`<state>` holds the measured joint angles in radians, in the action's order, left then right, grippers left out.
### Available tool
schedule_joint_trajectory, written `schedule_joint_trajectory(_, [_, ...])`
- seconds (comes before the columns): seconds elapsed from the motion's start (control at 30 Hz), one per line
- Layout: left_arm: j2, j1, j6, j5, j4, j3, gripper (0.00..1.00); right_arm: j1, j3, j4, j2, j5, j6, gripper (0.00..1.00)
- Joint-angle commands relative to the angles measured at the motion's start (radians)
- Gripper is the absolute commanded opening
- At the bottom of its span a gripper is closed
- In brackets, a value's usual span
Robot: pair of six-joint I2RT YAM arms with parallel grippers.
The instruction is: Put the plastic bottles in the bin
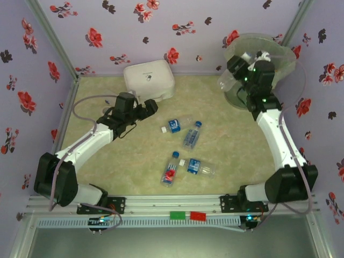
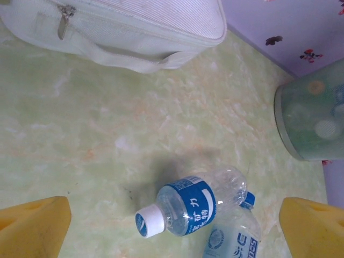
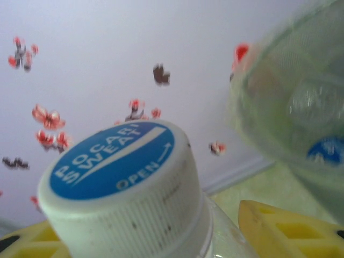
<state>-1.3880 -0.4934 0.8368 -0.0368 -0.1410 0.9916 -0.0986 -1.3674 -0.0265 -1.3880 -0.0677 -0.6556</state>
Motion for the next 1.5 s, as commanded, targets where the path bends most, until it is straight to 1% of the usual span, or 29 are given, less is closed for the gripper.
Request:
schedule_joint_trajectory(0.0, [0.000,-0.002,-0.006,-0.001,-0.017,-0.013,1.00,0.043,-0.109,0.056,-0.081,0.077,0.038,0.39])
schedule_joint_trajectory(0.13, [-0.012,-0.002,-0.041,-0.030,-0.057,-0.006,1.00,0.078,-0.204,0.090,-0.177,0.172,0.077,0.39])
schedule_joint_trajectory(0.37, [-0.031,-0.003,-0.076,-0.059,-0.095,0.012,1.00,0.124,-0.284,0.205,-0.306,0.318,0.066,0.39])
schedule_joint_trajectory(0.6, [-0.019,-0.003,-0.098,-0.064,-0.086,-0.005,1.00,0.174,-0.341,0.234,-0.407,0.340,0.000,0.40])
schedule_joint_trajectory(0.7, [-0.017,-0.002,-0.108,-0.064,-0.078,-0.014,1.00,0.185,-0.351,0.226,-0.436,0.342,0.000,0.45])
schedule_joint_trajectory(0.73, [-0.020,-0.002,-0.111,-0.064,-0.078,-0.015,1.00,0.187,-0.359,0.215,-0.445,0.337,0.001,0.48])
schedule_joint_trajectory(0.8, [-0.027,-0.002,-0.113,-0.064,-0.077,-0.013,1.00,0.190,-0.377,0.194,-0.462,0.318,0.006,0.59])
schedule_joint_trajectory(0.87, [-0.039,-0.003,-0.102,-0.064,-0.078,-0.006,1.00,0.190,-0.395,0.178,-0.475,0.296,0.017,0.75])
schedule_joint_trajectory(0.9, [-0.045,-0.002,-0.100,-0.069,-0.081,0.002,1.00,0.191,-0.402,0.166,-0.476,0.288,0.022,0.86])
schedule_joint_trajectory(0.93, [-0.052,-0.003,-0.103,-0.077,-0.084,0.013,1.00,0.190,-0.417,0.153,-0.477,0.279,0.031,0.99])
schedule_joint_trajectory(1.03, [-0.075,-0.002,-0.114,-0.084,-0.103,0.053,1.00,0.190,-0.439,0.116,-0.468,0.253,0.064,1.00])
schedule_joint_trajectory(1.2, [-0.086,-0.002,-0.117,-0.083,-0.073,0.067,1.00,0.190,-0.437,0.072,-0.405,0.239,0.116,1.00])
schedule_joint_trajectory(1.33, [-0.083,0.006,-0.131,-0.076,-0.053,0.057,1.00,0.186,-0.423,0.031,-0.344,0.151,0.120,1.00])
schedule_joint_trajectory(1.47, [-0.067,0.032,-0.127,-0.069,-0.029,0.027,1.00,0.157,-0.370,-0.020,-0.278,0.065,0.110,1.00])
